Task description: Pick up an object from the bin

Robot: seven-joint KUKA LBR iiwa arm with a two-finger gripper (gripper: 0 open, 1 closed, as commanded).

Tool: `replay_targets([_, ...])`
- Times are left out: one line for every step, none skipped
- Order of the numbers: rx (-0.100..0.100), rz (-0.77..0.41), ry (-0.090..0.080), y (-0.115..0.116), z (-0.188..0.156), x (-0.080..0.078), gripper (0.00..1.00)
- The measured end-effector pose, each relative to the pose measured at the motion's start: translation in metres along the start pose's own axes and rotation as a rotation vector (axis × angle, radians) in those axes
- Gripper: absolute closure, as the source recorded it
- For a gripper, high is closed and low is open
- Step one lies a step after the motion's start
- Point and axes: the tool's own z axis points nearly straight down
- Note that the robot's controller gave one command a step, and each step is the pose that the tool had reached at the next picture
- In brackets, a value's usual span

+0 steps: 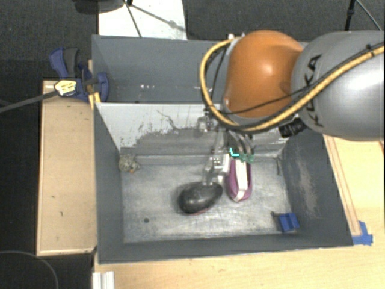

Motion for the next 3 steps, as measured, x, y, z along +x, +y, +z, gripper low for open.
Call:
replay_targets([0.001,-0.313,0.001,-0.041,0.137,0.035,0.00])
replay_targets([0.000,-0.308,-0.005,-0.040,0.134,0.033,1.00])
replay_targets([0.003,-0.450,-0.015,-0.062,-0.040,0.024,1.00])
